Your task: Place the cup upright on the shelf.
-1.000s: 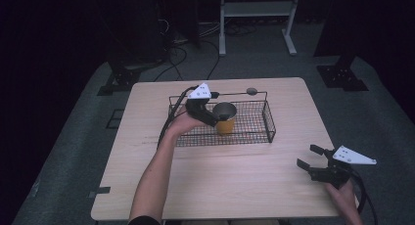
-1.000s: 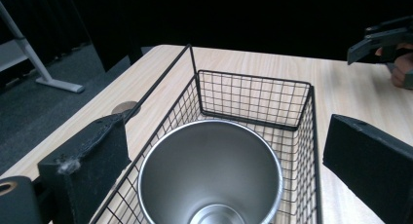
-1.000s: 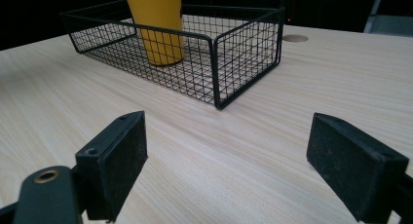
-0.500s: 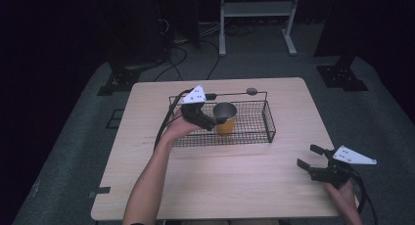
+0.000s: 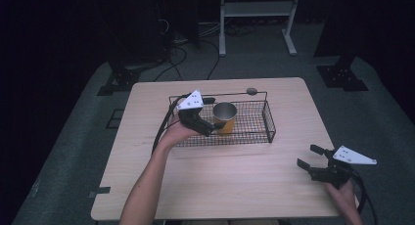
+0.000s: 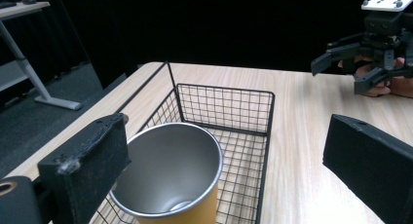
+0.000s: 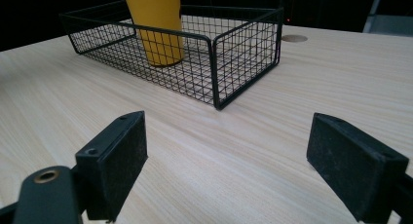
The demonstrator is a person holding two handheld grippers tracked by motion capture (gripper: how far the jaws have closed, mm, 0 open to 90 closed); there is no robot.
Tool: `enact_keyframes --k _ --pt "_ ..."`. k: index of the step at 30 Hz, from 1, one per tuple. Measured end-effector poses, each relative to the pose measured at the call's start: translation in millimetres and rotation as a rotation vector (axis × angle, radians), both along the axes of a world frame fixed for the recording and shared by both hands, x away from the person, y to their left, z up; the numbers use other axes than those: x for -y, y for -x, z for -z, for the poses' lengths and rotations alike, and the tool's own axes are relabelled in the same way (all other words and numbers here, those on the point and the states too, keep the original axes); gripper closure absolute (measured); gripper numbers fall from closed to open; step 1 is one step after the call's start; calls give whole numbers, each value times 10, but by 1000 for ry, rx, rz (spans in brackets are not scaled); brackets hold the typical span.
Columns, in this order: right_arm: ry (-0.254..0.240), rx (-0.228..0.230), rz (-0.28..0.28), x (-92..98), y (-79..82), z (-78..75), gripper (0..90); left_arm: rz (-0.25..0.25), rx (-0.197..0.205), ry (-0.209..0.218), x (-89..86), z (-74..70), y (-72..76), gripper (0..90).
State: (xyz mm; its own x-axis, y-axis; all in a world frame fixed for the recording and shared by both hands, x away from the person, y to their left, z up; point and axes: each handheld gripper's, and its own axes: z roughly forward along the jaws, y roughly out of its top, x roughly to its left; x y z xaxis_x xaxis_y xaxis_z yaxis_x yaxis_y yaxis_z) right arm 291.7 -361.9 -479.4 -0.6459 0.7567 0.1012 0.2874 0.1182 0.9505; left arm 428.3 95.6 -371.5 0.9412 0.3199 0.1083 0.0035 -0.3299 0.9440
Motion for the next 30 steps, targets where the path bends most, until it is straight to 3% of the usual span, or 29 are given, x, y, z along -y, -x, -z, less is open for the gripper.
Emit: enact_keyframes --k 30 --pt "1 1 3 0 0 0 138 14 13 39 -88 141 360 20"
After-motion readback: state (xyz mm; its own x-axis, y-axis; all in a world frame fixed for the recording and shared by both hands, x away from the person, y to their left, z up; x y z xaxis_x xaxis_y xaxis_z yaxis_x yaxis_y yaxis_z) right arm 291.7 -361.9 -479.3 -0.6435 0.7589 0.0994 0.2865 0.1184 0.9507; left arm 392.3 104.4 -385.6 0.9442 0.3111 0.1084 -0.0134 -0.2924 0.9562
